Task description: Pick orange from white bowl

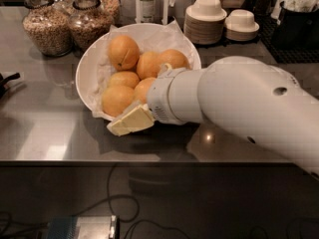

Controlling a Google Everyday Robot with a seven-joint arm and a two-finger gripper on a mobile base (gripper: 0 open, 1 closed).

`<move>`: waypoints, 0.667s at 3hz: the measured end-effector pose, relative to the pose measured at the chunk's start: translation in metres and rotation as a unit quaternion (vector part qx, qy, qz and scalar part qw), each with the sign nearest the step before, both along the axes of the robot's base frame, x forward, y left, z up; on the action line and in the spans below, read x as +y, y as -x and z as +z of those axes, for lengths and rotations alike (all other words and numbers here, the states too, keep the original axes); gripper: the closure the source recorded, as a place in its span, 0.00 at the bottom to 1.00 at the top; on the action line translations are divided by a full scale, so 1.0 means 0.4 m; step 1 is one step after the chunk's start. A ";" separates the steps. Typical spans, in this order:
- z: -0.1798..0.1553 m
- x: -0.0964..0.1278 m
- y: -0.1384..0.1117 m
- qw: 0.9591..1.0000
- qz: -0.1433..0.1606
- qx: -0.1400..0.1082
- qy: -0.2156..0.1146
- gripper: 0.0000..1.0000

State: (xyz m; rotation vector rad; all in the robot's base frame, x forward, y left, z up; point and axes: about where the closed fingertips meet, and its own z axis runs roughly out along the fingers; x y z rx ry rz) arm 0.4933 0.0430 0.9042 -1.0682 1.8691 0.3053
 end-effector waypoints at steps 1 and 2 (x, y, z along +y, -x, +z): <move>-0.001 -0.003 0.002 1.000 -0.003 0.007 -0.002 0.00; -0.036 -0.021 0.023 0.999 -0.021 0.027 -0.008 0.19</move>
Offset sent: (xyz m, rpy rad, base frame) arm -0.0200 -0.0204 -0.0393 0.0299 0.1186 -0.0914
